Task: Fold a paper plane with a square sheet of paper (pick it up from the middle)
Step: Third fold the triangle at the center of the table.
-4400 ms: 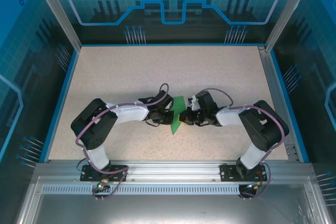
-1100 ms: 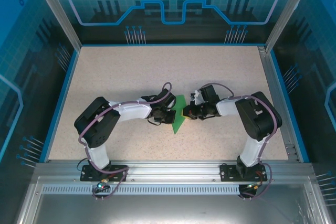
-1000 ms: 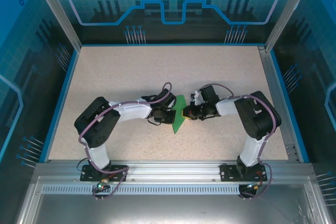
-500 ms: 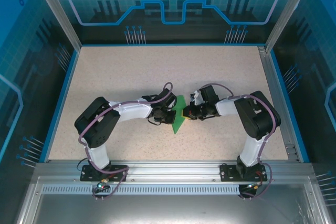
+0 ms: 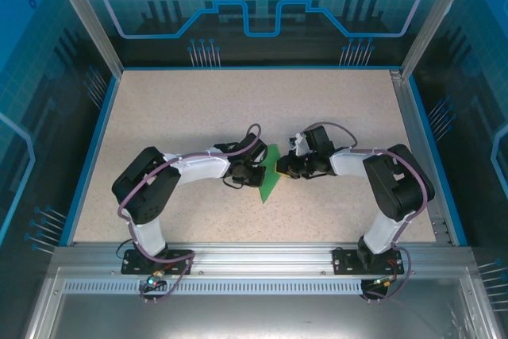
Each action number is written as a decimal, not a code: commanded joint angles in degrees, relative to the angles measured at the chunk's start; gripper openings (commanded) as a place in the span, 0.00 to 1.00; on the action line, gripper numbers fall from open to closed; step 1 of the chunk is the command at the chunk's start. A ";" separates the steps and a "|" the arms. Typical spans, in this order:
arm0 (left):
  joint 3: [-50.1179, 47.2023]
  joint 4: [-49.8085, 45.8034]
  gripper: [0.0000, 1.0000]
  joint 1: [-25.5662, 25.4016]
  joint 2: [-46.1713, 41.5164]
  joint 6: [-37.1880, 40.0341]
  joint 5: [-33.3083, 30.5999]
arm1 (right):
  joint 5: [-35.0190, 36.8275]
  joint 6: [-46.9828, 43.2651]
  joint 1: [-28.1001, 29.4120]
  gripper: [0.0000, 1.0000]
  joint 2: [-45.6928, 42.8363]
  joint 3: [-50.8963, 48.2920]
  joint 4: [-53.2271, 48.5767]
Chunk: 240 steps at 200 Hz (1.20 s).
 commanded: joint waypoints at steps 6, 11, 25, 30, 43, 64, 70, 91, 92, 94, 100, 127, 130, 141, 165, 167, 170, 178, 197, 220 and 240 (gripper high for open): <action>1.84 -1.48 0.13 -0.31 -2.04 1.70 -0.72 | -0.21 -0.31 0.57 0.15 -0.87 -0.32 -0.74; 1.82 -1.34 0.13 -0.31 -2.08 1.72 -0.66 | -0.23 -0.19 0.63 0.15 -1.02 -0.52 -0.46; 1.91 -1.33 0.13 -0.29 -1.99 1.81 -0.66 | -0.12 0.07 0.83 0.15 -1.32 -0.81 -0.18; 1.94 -1.28 0.13 -0.24 -1.98 1.89 -0.66 | -0.10 0.09 0.90 0.15 -1.29 -0.89 -0.15; 2.18 -1.74 0.13 -0.31 -1.44 1.99 -1.07 | -0.18 0.18 1.08 0.15 -1.40 -0.97 -0.16; 1.92 -1.91 0.13 -0.26 -0.66 1.93 -1.58 | -0.17 0.11 1.34 0.15 -1.51 -0.90 -0.34; 1.85 -1.98 0.13 -0.28 -0.41 1.96 -1.51 | -0.36 0.09 1.44 0.15 -1.52 -0.83 -0.35; 1.45 -1.62 0.13 -0.24 0.45 1.81 -1.46 | -0.76 0.00 1.77 0.15 -1.35 -0.47 -0.44; 1.42 -1.63 0.13 -0.23 0.52 1.81 -1.50 | -0.80 0.00 1.79 0.15 -1.34 -0.38 -0.40; 1.41 -1.63 0.13 -0.25 0.60 1.75 -1.53 | -0.84 0.00 1.87 0.15 -1.34 -0.33 -0.41; 1.34 -1.46 0.13 -0.28 0.82 1.63 -1.51 | -1.00 -0.07 1.98 0.15 -1.25 -0.14 -0.39; 0.84 -0.76 0.13 -0.32 1.26 1.25 -1.26 | -1.24 0.27 2.50 0.15 -1.05 0.44 -0.18; 0.85 -0.75 0.13 -0.32 1.40 1.29 -1.27 | -1.29 0.22 2.57 0.15 -0.94 0.42 -0.18; 0.95 -0.74 0.13 -0.27 1.78 1.37 -1.18 | -1.57 0.42 2.66 0.15 -0.44 0.67 -0.01; 0.90 -0.58 0.13 -0.28 2.27 1.28 -1.10 | -2.84 0.87 2.95 0.15 0.83 0.93 1.06; 0.82 -0.58 0.13 -0.31 2.27 1.22 -1.05 | -2.93 0.88 2.95 0.15 0.90 0.88 1.05; 0.83 -0.73 0.13 -0.33 2.23 1.15 -1.17 | -3.02 0.88 2.98 0.15 0.97 0.92 1.17; 0.52 -0.55 0.13 -0.37 2.10 1.11 -1.18 | -3.15 0.80 3.04 0.15 1.17 0.87 1.22; 0.04 -0.12 0.13 -0.36 1.92 0.85 -1.01 | -2.43 0.34 2.97 0.15 1.73 0.95 0.87; 0.11 -0.03 0.13 -0.36 2.01 0.93 -0.79 | -0.55 -1.08 3.02 0.15 3.54 1.30 -0.98; 0.22 -0.04 0.14 -0.45 1.94 1.02 -0.74 | 0.33 -1.57 2.73 0.14 4.56 0.57 -0.72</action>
